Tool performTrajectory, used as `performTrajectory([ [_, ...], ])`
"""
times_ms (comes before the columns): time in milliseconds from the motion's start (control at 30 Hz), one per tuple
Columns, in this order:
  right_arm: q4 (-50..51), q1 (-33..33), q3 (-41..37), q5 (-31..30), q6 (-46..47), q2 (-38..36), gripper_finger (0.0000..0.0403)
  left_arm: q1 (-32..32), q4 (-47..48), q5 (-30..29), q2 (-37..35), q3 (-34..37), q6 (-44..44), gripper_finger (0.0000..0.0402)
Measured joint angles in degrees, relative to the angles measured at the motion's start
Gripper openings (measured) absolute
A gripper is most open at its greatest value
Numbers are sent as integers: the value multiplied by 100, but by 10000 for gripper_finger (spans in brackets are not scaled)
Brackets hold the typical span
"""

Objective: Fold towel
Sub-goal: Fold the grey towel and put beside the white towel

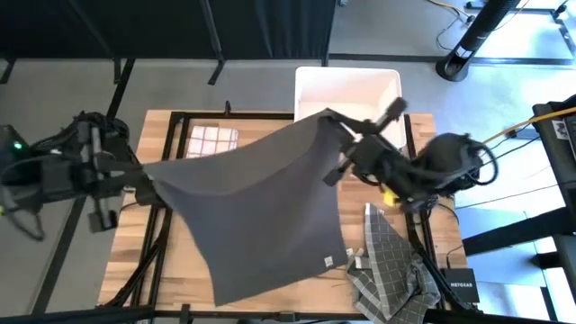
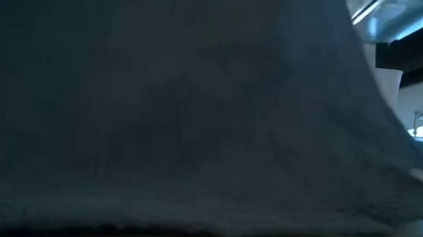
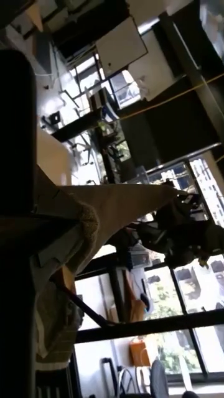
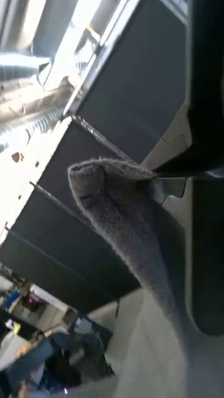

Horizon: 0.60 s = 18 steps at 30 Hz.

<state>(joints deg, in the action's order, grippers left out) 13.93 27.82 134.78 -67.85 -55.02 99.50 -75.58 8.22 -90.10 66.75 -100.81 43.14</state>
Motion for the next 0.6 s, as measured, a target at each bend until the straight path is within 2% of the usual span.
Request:
performTrajectory([
  [400,4011,-812,-54,1155,3588,-3,1,-168,3500,8,-918,1175,-4466,5],
  [500,4682,-929,-259,1380,4231,-2,1,-170,4320,86,-1037,1399,-5627,5],
  [600,4907,-1002,-551,1646,4597,-2,1,-158,5068,371,-1143,1610,-6809,5],
])
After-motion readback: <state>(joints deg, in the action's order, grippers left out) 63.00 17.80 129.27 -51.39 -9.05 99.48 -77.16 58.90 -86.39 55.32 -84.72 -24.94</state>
